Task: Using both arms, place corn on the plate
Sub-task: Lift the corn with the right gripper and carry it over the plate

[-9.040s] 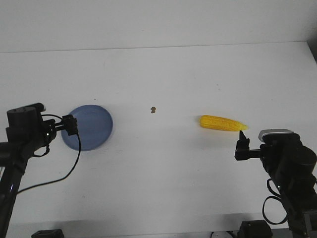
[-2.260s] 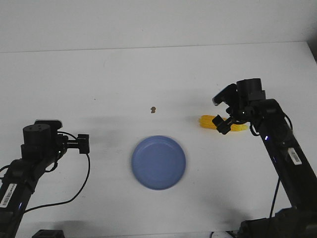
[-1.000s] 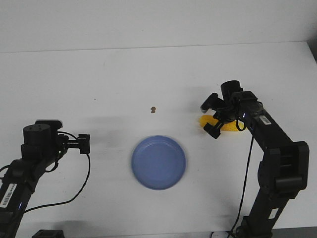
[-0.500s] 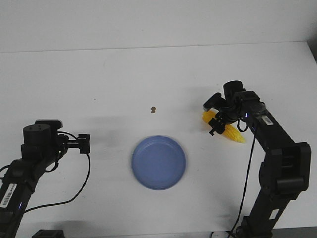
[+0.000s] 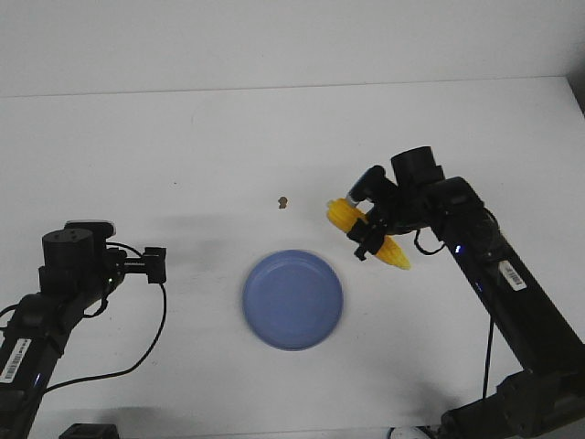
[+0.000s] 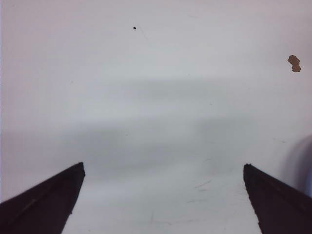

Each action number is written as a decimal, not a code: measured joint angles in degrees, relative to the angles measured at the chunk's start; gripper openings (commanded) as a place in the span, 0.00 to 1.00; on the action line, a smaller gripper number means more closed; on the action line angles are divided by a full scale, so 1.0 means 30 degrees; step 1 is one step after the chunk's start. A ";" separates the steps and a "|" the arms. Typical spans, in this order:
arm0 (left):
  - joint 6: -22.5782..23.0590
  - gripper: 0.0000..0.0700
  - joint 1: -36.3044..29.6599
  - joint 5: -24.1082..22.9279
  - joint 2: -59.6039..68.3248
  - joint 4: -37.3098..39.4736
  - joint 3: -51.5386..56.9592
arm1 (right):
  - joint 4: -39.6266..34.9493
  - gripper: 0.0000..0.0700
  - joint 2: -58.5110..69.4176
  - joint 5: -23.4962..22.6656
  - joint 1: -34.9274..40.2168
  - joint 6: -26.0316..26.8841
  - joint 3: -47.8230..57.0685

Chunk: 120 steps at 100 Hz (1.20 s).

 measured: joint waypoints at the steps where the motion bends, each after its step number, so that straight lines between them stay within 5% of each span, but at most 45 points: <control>1: 0.0000 1.00 0.0000 0.0000 0.0000 0.0000 0.0000 | -0.0015 0.28 0.0000 0.0000 0.0197 0.0036 0.0000; 36: 0.0000 1.00 0.0000 0.0000 0.0000 -0.0007 0.0000 | -0.0066 0.29 0.1078 0.1931 0.5938 0.0510 0.0000; 71: 0.0000 1.00 0.0000 0.0000 0.0000 -0.0022 0.0000 | 0.0284 0.30 0.3636 0.2040 0.6776 0.1173 0.0000; 92: 0.0000 1.00 0.0000 0.0000 0.0000 -0.0080 0.0000 | 0.0364 0.61 0.4124 0.2113 0.6805 0.1588 0.0000; 120: 0.0000 1.00 0.0000 0.0000 0.0000 -0.0080 0.0000 | 0.0415 0.79 0.4124 0.2098 0.6900 0.1967 0.0000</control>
